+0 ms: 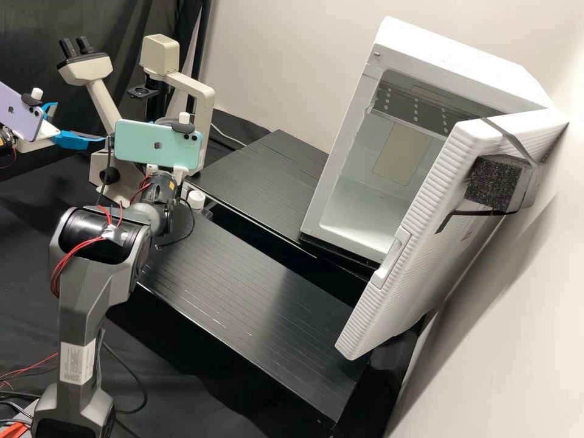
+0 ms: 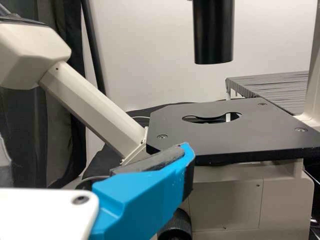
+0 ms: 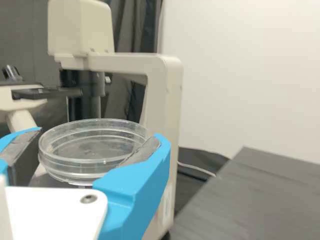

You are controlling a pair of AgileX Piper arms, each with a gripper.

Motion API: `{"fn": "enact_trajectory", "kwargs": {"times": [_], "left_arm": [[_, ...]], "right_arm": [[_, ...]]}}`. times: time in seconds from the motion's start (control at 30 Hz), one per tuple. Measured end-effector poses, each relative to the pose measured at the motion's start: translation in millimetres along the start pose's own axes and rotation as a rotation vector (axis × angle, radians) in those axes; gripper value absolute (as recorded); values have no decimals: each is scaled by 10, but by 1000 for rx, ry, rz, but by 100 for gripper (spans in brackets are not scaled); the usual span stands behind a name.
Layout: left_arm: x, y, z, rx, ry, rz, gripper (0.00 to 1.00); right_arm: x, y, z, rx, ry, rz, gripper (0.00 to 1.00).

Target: Take out the petri dish and place it under the microscope.

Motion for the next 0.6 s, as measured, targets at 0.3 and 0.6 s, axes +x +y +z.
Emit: {"fn": "enact_trajectory", "kwargs": {"times": [0.3, 0.6], "left_arm": [[0, 0, 0, 0, 0, 0, 100], [0, 0, 0, 0, 0, 0, 100]], "right_arm": [[387, -240, 24, -18, -45, -67, 0], [782, -663, 70, -95, -115, -170, 0]]}}
